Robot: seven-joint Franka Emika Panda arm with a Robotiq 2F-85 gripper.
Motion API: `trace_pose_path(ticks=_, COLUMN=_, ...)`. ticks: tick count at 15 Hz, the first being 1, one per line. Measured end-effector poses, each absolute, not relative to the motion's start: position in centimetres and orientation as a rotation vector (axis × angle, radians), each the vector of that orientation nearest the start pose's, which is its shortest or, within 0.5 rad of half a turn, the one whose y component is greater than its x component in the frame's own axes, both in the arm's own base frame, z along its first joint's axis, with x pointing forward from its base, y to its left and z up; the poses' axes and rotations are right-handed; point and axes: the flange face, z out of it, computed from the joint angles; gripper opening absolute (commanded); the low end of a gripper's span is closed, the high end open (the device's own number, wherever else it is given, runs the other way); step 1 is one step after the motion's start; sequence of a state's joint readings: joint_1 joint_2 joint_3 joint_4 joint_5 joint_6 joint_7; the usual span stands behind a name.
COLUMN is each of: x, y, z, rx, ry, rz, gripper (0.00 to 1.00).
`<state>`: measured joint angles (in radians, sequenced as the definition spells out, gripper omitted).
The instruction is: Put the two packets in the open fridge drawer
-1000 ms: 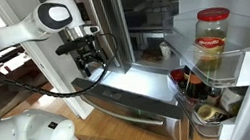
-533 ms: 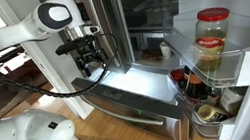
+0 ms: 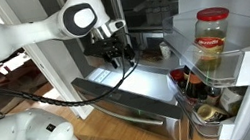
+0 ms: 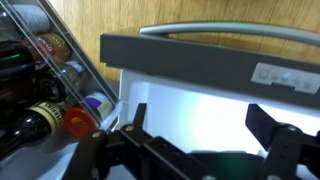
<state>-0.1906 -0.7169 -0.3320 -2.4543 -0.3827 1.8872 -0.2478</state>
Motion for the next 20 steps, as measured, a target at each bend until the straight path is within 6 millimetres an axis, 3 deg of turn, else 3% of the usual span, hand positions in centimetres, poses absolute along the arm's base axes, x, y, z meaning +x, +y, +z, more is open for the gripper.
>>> trace_pose_path(ticks=2, x=30.0, y=-25.7, z=52.8, rx=-3.288, ry=0.297, rz=-0.345, gripper=1.00)
trace_pose_path(ticks=4, x=32.0, y=-27.6, z=51.2, rx=-3.219, ry=0.405, rz=-0.529, gripper=1.00)
trace_pose_path(ticks=8, x=38.4, y=-26.6, z=46.2, rx=-3.023, ry=0.643, rz=-0.779, gripper=1.00)
trace_pose_path(ticks=9, x=39.4, y=-26.2, z=45.1, rx=-3.028, ry=0.643, rz=-0.768, gripper=1.00)
trace_pose_path(ticks=17, x=39.3, y=-26.3, z=46.2, rx=-3.006, ry=0.683, rz=-0.790, gripper=1.00)
trace_pose_path(ticks=20, x=40.9, y=-26.5, z=44.9, rx=-2.892, ry=0.869, rz=-0.749, gripper=1.00)
